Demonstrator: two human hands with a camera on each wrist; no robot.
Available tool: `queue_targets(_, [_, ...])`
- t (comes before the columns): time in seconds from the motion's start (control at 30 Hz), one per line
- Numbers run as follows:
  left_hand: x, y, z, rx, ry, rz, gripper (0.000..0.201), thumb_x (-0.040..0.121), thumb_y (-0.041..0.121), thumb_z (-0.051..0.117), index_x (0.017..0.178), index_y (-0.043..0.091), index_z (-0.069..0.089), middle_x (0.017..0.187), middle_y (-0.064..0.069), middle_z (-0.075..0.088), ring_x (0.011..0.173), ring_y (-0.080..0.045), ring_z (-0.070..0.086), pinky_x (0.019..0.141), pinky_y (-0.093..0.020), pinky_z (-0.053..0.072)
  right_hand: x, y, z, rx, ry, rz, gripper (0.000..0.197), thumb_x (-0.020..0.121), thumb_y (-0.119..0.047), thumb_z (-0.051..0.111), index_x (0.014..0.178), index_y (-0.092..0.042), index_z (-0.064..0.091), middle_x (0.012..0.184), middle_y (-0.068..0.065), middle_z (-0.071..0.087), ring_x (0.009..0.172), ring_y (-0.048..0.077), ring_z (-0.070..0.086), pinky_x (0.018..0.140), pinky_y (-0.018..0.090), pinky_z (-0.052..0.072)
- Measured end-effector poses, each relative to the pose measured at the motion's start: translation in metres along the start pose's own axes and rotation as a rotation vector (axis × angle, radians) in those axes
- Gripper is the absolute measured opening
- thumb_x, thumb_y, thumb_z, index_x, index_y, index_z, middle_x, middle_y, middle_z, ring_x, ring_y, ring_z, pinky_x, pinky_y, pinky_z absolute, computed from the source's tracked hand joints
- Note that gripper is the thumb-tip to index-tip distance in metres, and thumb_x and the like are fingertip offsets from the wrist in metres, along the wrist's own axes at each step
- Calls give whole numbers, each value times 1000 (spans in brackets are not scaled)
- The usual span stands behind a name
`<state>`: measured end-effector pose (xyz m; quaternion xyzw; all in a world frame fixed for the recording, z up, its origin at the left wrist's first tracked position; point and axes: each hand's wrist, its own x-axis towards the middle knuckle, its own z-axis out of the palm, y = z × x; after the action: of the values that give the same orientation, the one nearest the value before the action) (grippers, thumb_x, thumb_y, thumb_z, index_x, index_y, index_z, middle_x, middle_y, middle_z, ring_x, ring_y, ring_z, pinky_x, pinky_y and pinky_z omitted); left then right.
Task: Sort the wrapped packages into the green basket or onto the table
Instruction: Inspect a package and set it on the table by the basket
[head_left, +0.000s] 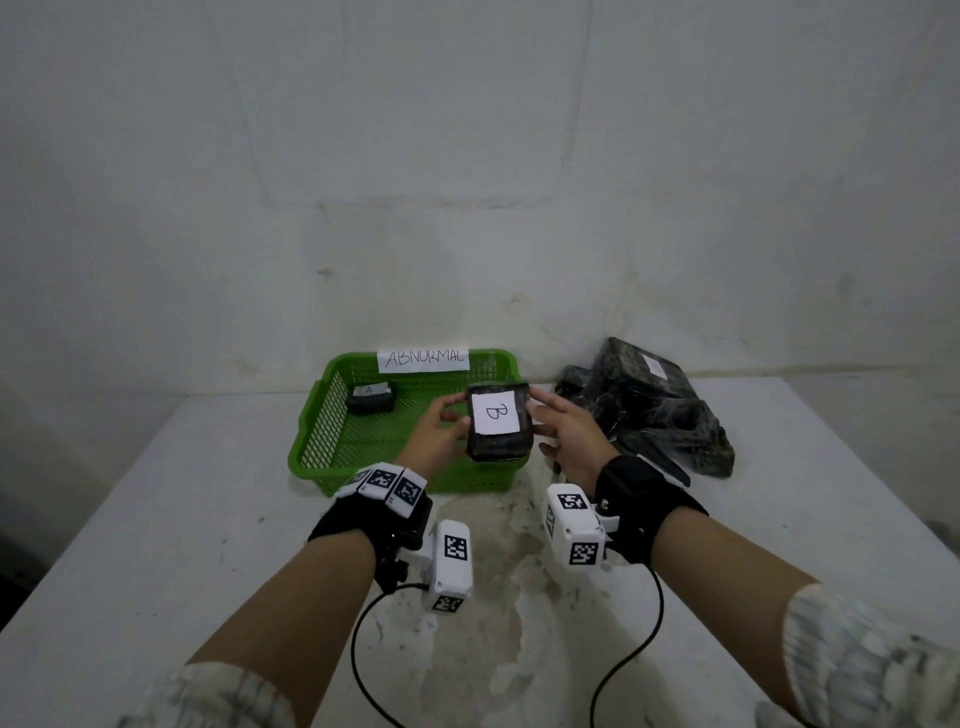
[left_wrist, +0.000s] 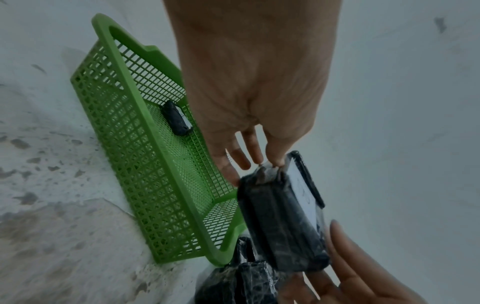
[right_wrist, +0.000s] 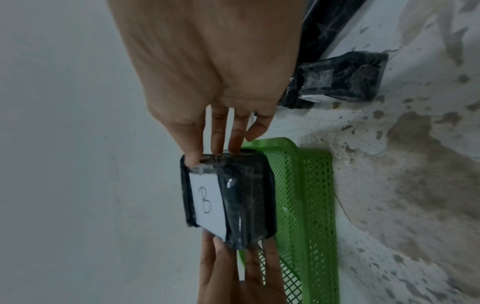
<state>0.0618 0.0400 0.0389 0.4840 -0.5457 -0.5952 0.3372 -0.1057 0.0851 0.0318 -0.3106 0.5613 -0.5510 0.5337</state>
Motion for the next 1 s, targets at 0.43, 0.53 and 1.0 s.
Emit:
queue_targets(0.43, [-8,1,10,-160,-153,-84,51,93,34,49,138,12,40,129,-14,53,97,-25,58,68,-32,51,-9,-2,18,-109,-77,-134,31,86,-19,69,110,-12,50,95,3,58,85,16,61,70,27,49])
queue_targets(0.53, [-8,2,10,-170,-164,-93,56,93,35,50,143,18,32,134,-18,48,107,-32,55,72,-36,51,-10,-5,17,-68,-108,-85,16,91,-22,62,99,-19,49,95,1,58,83,14,59,65,29,46])
queue_targets(1.0, [-10,5,14,-72,-169,-23,47,92,26,54,137,22,40,126,-14,52,110,-29,52,91,-48,48,-11,0,18,-94,-135,-63,10,94,-25,57,92,-21,48,99,5,58,94,21,54,68,33,48])
